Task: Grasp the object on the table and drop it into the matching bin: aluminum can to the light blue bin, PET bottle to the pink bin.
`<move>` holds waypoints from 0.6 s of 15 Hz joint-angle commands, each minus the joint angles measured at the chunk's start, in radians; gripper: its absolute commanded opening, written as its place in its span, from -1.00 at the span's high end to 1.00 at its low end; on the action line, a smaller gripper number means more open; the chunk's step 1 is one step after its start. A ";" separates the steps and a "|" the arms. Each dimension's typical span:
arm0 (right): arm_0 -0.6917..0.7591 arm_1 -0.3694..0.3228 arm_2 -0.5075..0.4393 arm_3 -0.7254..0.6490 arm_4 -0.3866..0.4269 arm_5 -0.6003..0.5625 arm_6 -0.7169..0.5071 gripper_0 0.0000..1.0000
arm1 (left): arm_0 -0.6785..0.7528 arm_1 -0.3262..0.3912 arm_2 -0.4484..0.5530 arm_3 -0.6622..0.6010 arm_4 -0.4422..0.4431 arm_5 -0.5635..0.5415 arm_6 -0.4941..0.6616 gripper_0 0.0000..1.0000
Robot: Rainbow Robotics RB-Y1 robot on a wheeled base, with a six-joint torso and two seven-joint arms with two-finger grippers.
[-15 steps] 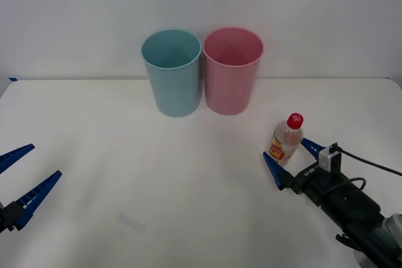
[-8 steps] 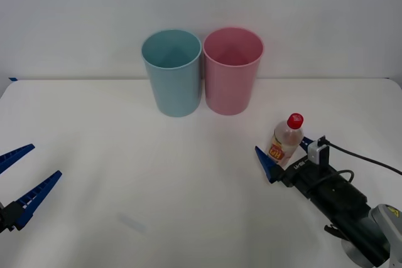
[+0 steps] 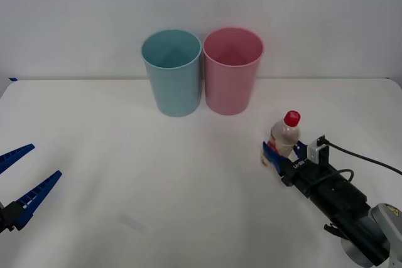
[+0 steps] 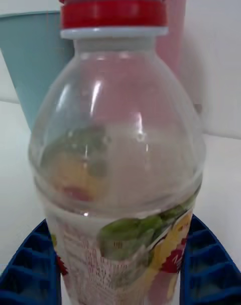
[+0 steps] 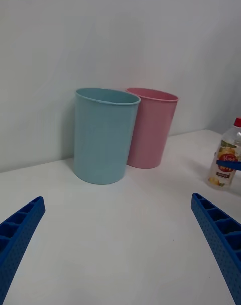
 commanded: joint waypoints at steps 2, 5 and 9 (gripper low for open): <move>0.000 0.000 -0.003 -0.002 -0.005 -0.010 -0.004 1.00 | 0.000 0.000 0.000 0.000 0.000 0.000 0.000 -1.00; 0.011 -0.012 -0.007 -0.034 -0.013 -0.030 -0.015 1.00 | 0.000 0.000 0.000 0.000 0.000 0.000 0.000 -1.00; 0.068 -0.048 -0.006 -0.175 -0.024 -0.030 -0.095 1.00 | 0.000 0.000 0.000 0.000 0.000 0.000 0.000 -1.00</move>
